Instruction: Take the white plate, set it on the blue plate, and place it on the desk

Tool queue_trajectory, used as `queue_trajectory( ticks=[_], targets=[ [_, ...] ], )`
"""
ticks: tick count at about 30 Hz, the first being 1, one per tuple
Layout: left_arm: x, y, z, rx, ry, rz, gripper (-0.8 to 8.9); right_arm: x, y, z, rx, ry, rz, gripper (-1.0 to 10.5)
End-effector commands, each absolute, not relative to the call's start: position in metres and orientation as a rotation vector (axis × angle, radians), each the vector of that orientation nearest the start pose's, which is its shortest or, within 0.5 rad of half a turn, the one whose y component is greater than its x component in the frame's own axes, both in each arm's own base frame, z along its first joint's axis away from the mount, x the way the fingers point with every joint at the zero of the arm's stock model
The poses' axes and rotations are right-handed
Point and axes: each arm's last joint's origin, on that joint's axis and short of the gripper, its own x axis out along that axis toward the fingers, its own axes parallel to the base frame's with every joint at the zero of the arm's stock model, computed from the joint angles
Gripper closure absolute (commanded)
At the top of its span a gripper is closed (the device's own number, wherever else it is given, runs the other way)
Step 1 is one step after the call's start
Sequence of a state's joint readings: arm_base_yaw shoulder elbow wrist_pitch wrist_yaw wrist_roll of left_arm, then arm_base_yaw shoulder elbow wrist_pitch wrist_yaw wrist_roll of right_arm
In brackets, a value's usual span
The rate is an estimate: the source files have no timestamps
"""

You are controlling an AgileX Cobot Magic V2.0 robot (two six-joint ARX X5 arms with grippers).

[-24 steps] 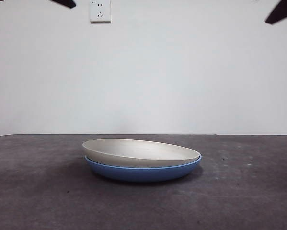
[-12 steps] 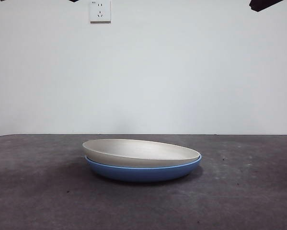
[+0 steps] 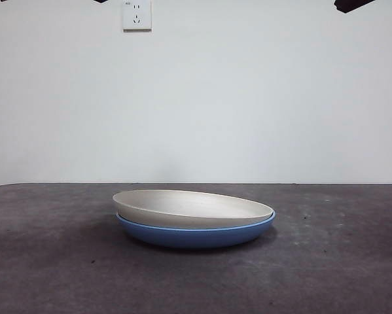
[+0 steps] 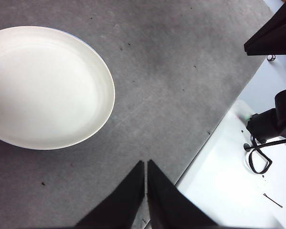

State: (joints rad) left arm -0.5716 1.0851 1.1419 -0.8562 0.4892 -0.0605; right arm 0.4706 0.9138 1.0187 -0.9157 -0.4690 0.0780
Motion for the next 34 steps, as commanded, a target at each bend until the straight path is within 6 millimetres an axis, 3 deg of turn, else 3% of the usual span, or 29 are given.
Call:
queue_trajectory(
  ticks=[1,6,10,14,18,22,30,34],
  targets=[
    [0.164,-0.123,0.347,-0.002,0.841,-0.996,8.05,0.138,0.086,0.336,0.056,0.848,0.869,9.4],
    [0.159,-0.111,0.36,0.071,0.686,-0.95,8.05,0.138,0.086,0.336,0.056,0.848,0.869,9.4],
    [0.156,-0.087,0.38,0.1,0.333,-0.813,8.05,0.138,0.086,0.336,0.056,0.848,0.869,9.4],
    [0.145,-0.054,0.379,0.089,-0.004,-0.63,8.05,0.138,0.086,0.336,0.056,0.848,0.869,9.4],
    [0.125,-0.027,0.355,0.107,-0.179,-0.356,8.05,0.138,0.086,0.336,0.056,0.848,0.869,9.4],
    [0.108,-0.009,0.318,0.102,-0.223,-0.118,8.05,0.138,0.086,0.336,0.056,0.848,0.869,9.4],
    [0.096,0.0,0.246,0.103,-0.169,-0.019,8.05,0.138,0.086,0.336,0.056,0.848,0.869,9.4],
    [0.096,0.0,0.219,0.089,-0.128,-0.019,8.05,0.138,0.086,0.336,0.056,0.848,0.869,9.4]
  ],
)
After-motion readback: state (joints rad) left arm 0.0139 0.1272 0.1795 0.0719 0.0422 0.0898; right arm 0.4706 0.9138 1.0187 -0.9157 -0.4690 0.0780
